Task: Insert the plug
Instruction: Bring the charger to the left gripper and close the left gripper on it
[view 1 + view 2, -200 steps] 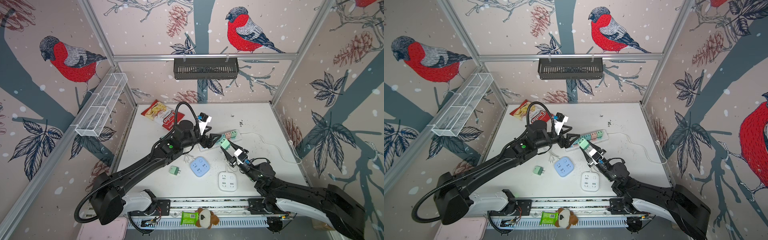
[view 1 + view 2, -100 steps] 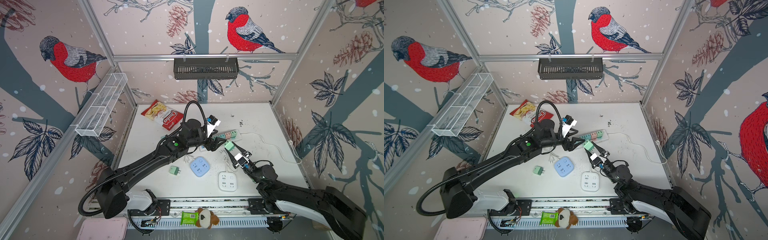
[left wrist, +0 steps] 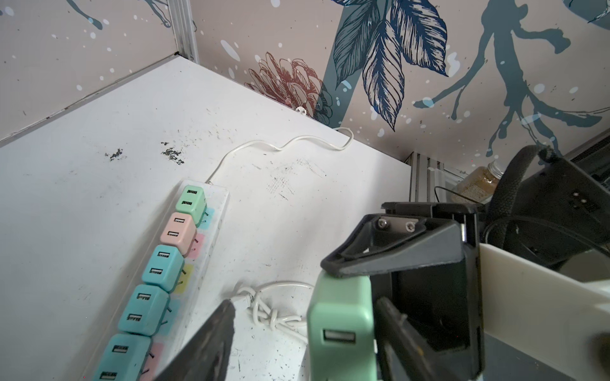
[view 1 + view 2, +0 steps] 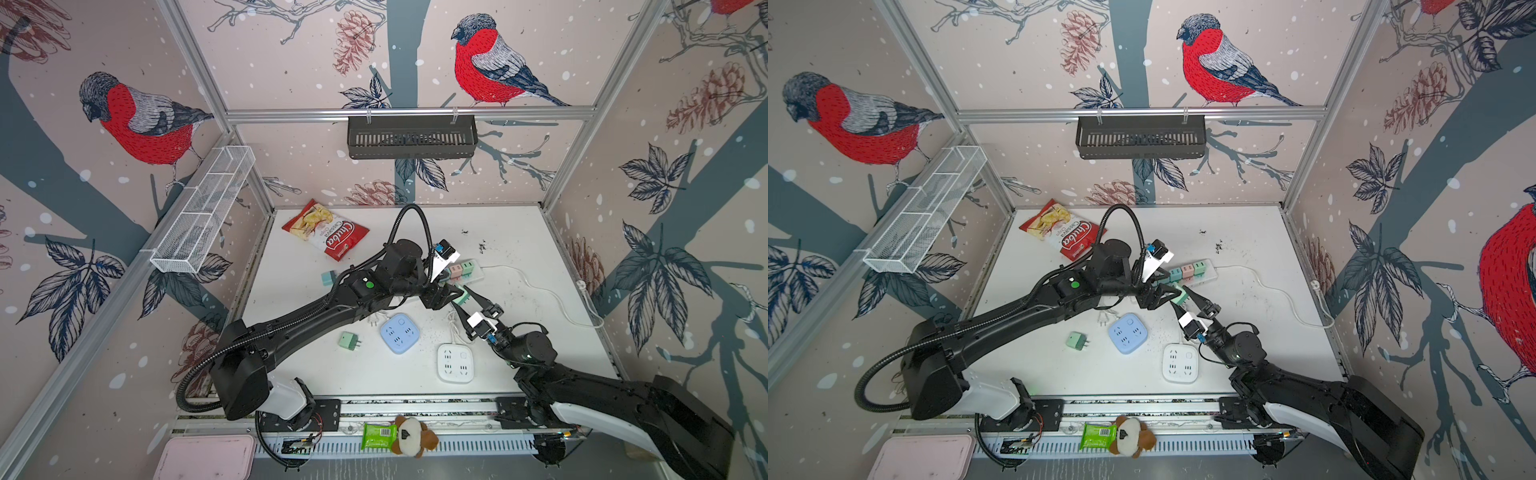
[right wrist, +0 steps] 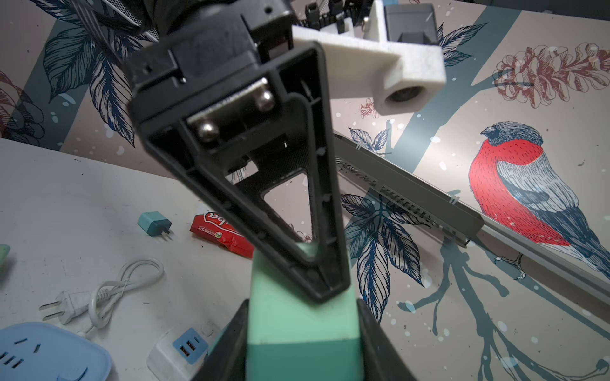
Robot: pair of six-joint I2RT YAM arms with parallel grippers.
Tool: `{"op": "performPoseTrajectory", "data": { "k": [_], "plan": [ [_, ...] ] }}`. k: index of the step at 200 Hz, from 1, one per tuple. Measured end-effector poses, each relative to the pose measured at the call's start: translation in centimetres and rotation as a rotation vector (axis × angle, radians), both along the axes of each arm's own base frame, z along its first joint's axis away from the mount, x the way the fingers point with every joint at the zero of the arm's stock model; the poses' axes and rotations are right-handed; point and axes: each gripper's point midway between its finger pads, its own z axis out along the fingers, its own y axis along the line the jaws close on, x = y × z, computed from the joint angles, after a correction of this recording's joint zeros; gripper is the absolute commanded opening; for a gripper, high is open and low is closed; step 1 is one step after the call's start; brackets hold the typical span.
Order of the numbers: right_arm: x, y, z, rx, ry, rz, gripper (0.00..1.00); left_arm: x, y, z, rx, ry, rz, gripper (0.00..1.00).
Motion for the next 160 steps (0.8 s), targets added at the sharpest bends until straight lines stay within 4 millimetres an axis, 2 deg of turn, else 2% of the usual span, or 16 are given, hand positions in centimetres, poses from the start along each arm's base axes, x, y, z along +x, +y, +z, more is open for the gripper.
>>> {"op": "performPoseTrajectory", "data": {
  "k": [37, 81, 105, 123, 133, 146, 155, 160],
  "plan": [
    [-0.1, 0.0, 0.1, 0.001, -0.002, 0.002, 0.0, -0.2, -0.6, -0.1, -0.002, 0.011, -0.028, 0.54],
    [0.0, 0.0, -0.2, -0.008, 0.008, -0.002, 0.01, -0.9, -1.4, -0.4, 0.005, 0.033, -0.07, 0.27],
    [0.3, -0.3, -0.4, -0.025, -0.001, -0.028, 0.01, -0.9, -1.7, -0.4, 0.002, 0.059, -0.069, 0.23],
    [0.3, -0.3, -0.5, -0.027, 0.005, -0.028, 0.02, -0.9, -1.7, -0.6, 0.012, 0.063, -0.071, 0.14],
    [0.3, -0.3, -0.5, -0.026, 0.006, -0.031, 0.1, -0.9, -1.8, -0.6, 0.013, 0.062, -0.074, 0.09],
    [0.4, -0.4, -0.5, -0.022, 0.011, -0.033, 0.39, -0.9, -1.8, -0.6, 0.014, 0.062, -0.077, 0.0],
    [0.5, -0.4, -0.4, -0.017, 0.022, -0.036, 0.56, -0.8, -1.9, -0.6, 0.014, 0.061, -0.077, 0.0],
    [0.5, -0.4, -0.4, -0.013, 0.028, -0.036, 0.73, -0.8, -1.9, -0.6, 0.014, 0.059, -0.078, 0.0]
  ]
}}
